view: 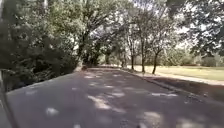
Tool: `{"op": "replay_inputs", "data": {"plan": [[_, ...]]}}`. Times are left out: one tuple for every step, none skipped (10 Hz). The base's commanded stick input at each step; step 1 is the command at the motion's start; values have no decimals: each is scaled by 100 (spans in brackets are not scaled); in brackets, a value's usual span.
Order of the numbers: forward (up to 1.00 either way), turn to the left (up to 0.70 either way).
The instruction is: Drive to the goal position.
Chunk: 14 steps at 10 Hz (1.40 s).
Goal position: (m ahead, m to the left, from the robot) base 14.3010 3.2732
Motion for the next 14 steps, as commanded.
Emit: {"op": "replay_inputs", "data": {"plan": [[70,0],[70,0],[70,0],[70,0],[70,0],[70,0],[70,0],[70,0],[70,0],[70,0],[70,0],[70,0],[70,0],[70,0]]}}
